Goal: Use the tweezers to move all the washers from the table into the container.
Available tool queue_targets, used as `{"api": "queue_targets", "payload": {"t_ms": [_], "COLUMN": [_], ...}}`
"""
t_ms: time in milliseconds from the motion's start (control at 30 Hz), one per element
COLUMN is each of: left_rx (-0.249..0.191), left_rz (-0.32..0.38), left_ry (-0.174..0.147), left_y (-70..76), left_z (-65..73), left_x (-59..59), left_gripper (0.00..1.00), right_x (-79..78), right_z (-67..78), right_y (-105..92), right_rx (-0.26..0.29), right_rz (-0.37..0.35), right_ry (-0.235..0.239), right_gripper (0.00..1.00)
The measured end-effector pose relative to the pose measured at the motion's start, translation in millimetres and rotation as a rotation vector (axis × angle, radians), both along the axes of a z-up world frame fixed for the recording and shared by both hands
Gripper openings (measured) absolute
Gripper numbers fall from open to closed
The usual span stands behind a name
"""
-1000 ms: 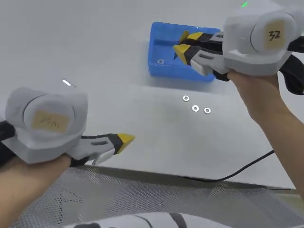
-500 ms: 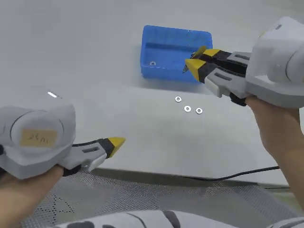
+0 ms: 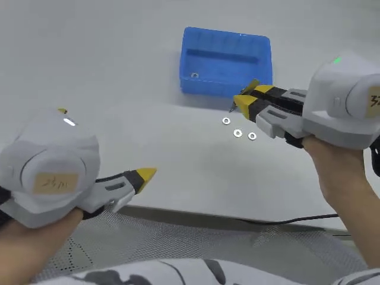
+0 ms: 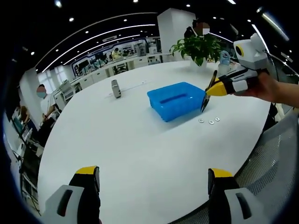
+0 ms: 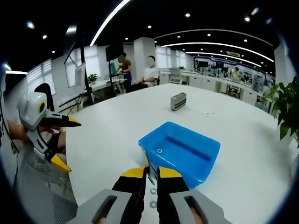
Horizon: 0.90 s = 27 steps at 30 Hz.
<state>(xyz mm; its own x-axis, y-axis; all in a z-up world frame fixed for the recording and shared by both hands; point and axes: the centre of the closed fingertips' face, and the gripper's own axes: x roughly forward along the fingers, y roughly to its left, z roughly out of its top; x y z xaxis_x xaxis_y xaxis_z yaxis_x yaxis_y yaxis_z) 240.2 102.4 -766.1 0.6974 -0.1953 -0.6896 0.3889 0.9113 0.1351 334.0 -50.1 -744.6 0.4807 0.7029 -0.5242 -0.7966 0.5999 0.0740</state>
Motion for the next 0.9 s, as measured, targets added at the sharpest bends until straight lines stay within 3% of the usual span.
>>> {"api": "queue_targets", "payload": {"t_ms": [100, 300, 400, 733, 900], "left_rx": [0.021, -0.003, 0.008, 0.034, 0.036], "left_rz": [-0.027, -0.031, -0.038, -0.046, -0.043], "left_ry": [0.003, 0.004, 0.001, 0.013, 0.003], "left_y": [-2.1, -4.0, -4.4, -3.9, -3.6], "left_z": [-1.9, -1.9, -2.3, -5.9, -4.3], "left_x": [-1.0, -0.2, -0.1, -1.0, -0.3], "left_gripper": [0.99, 0.99, 0.99, 0.98, 0.98], "right_x": [0.6, 1.0, 1.0, 5.7, 3.2], "right_z": [-6.3, -15.8, -20.4, -20.3, -21.9], "right_y": [-1.1, 0.4, -1.6, -1.5, -0.2], "right_rx": [0.001, 0.001, -0.026, -0.016, -0.012], "right_rz": [-0.007, 0.002, 0.005, -0.001, 0.002], "right_ry": [0.022, 0.058, 0.043, 0.054, 0.060], "right_gripper": [0.05, 0.05, 0.05, 0.05, 0.05]}}
